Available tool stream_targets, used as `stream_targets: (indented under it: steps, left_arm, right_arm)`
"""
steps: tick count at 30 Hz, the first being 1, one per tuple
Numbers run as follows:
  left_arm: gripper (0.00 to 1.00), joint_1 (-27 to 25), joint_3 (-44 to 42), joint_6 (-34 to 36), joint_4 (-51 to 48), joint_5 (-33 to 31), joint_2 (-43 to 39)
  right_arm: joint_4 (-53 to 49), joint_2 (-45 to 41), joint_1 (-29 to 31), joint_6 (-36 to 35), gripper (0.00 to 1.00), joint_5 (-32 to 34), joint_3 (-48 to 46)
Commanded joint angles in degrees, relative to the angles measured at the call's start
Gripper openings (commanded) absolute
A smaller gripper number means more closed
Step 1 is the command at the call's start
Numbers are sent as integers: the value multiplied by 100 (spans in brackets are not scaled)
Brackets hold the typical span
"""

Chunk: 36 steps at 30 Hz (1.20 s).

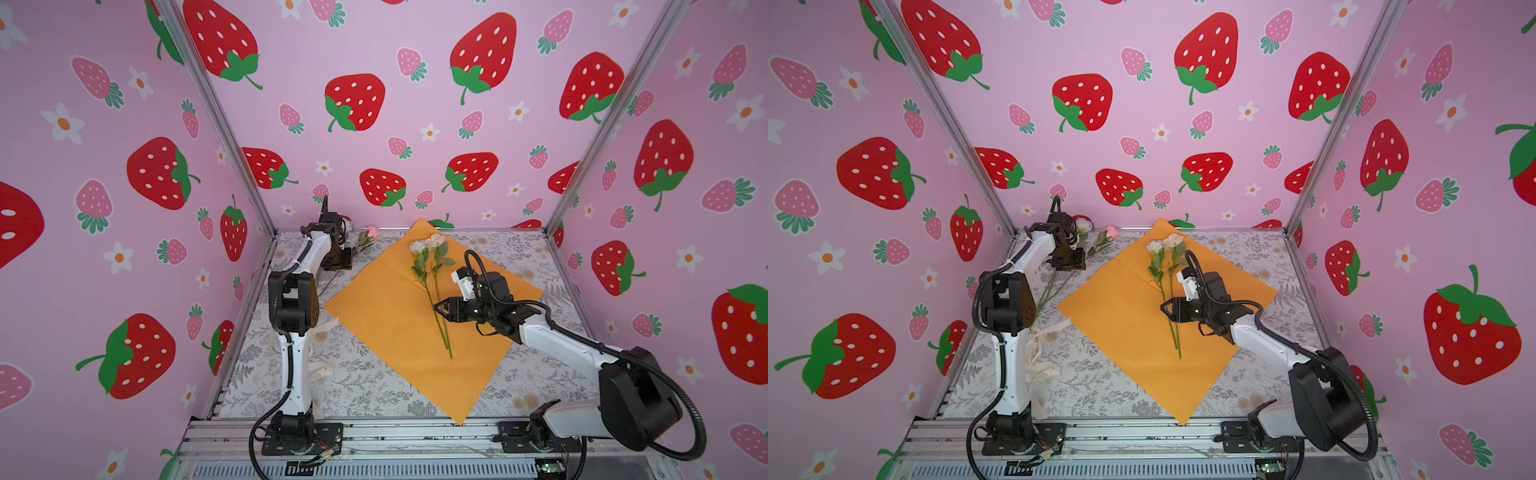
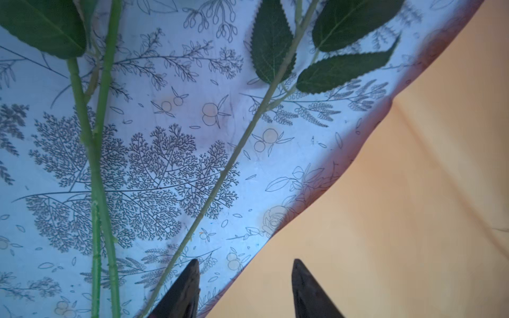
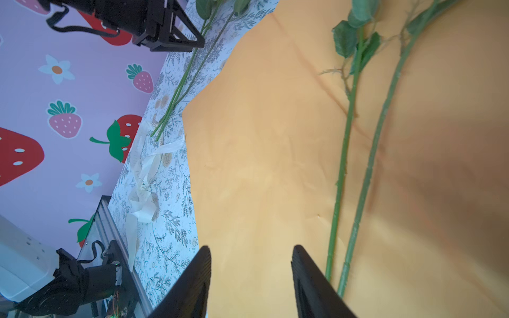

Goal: Tie the bouquet of fake flowers
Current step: 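Return left gripper to the rose bunch while right gripper moves toward placed roses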

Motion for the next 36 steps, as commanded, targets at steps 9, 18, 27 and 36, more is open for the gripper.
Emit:
stream_targets:
  steps: [9, 18, 27, 36]
  left_arm:
    - [56, 25, 1182, 1418, -724, -374, 852]
    - [53, 158, 1358, 1417, -715, -156, 1172]
    - [44, 168, 1215, 1416, -729, -109, 1255]
    - [17, 41, 815, 1351, -410, -163, 641]
  right_arm:
    - [-39, 810, 307, -84, 51, 219, 595]
    - [-209, 820, 308, -171, 51, 298, 621]
    - [-259, 739, 305, -129, 51, 322, 548]
    - [-317, 462, 307, -69, 51, 454, 353]
